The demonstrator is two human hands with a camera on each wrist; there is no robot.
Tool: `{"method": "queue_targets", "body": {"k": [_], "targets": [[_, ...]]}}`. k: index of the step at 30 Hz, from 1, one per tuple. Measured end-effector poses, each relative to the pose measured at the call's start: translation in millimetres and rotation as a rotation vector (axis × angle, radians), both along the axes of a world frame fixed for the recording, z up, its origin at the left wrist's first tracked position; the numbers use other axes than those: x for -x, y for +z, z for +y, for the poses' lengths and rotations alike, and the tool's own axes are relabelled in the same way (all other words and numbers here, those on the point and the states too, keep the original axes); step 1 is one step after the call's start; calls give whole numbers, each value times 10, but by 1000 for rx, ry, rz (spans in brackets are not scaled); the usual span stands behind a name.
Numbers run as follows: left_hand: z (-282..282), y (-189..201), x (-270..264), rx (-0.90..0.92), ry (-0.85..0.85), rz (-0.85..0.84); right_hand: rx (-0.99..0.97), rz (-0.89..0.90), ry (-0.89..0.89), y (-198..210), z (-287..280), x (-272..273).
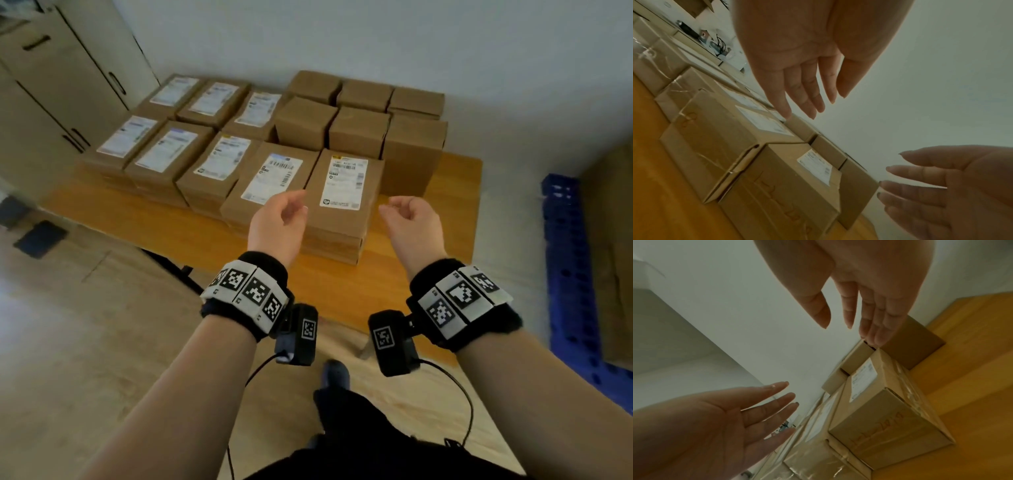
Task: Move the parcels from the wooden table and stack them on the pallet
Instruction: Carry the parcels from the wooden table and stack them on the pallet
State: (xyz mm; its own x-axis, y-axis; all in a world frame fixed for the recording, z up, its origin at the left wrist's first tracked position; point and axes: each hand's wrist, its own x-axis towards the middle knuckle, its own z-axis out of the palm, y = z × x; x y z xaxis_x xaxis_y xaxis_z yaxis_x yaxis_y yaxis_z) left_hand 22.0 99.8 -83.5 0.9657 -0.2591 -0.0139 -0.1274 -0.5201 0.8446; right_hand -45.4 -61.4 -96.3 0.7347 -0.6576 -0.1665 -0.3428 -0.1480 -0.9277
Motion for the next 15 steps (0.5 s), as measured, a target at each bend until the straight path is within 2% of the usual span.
{"method": "queue_targets", "body": {"k": [4, 8, 12, 15], "targets": [[-118, -81, -423, -83, -5, 65, -99, 204, 37, -212, -82, -416], [-242, -190, -741, -116, -33, 103, -97, 320, 93, -474, -111, -744], [-297, -310, -842, -141, -61, 151, -106, 441, 135, -666, -111, -844], [-327, -366, -821, -176, -123, 159, -155, 434, 104, -722, -105, -798]]}}
